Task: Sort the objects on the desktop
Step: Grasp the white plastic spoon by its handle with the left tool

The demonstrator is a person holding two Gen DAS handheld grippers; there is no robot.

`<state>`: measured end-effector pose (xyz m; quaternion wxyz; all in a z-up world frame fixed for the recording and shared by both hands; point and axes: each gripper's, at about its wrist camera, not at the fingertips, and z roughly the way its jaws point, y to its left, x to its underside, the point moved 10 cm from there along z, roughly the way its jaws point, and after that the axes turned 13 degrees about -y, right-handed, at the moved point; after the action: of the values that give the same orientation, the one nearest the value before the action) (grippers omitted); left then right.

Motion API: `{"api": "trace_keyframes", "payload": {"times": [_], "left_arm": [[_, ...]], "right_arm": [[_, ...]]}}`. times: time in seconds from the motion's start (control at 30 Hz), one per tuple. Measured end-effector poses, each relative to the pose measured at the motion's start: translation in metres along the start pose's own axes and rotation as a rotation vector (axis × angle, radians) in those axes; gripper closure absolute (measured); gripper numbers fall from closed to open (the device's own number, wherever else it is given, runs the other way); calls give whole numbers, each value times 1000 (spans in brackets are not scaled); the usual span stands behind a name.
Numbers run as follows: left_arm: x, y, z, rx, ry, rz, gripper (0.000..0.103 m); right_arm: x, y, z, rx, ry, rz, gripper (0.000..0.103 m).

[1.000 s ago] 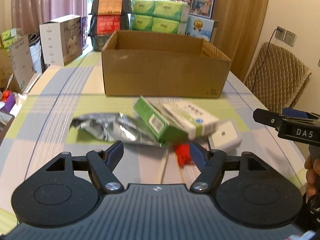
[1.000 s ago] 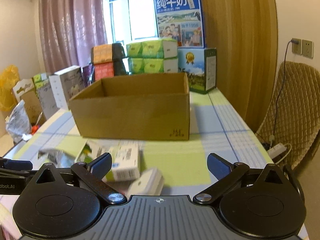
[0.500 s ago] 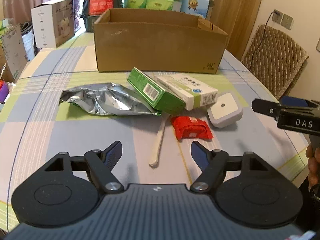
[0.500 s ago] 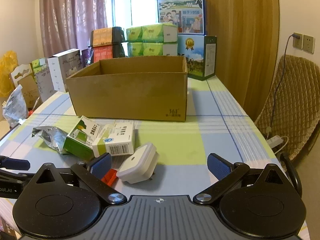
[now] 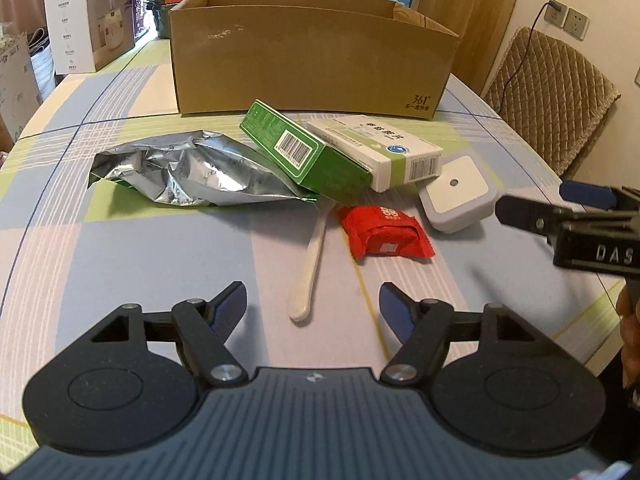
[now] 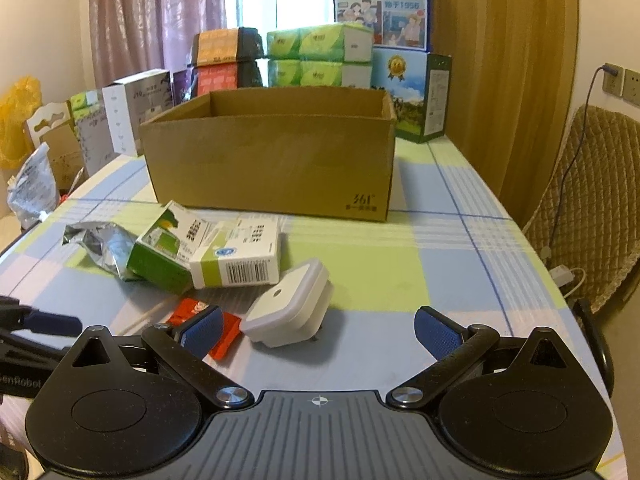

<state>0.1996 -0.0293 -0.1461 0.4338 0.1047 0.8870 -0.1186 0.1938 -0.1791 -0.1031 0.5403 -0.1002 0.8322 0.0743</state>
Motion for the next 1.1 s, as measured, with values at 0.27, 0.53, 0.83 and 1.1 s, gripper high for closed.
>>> {"api": "trace_keyframes", "payload": {"times": [0.27,0.53,0.83,1.1], "left_arm": [[0,7,13,7,8,-32,41],[0,3,23,29,18,-18,71],[1,-2,23,-4,35,37,94],[15,-10,2,8,68,52,95]], "right_arm": [[8,1,7,-1,23,4,4],[8,7,18,-13,25,-19,4],[5,20,33,-39,19,-74,9],[12,25,49,-24,53,-118,12]]}}
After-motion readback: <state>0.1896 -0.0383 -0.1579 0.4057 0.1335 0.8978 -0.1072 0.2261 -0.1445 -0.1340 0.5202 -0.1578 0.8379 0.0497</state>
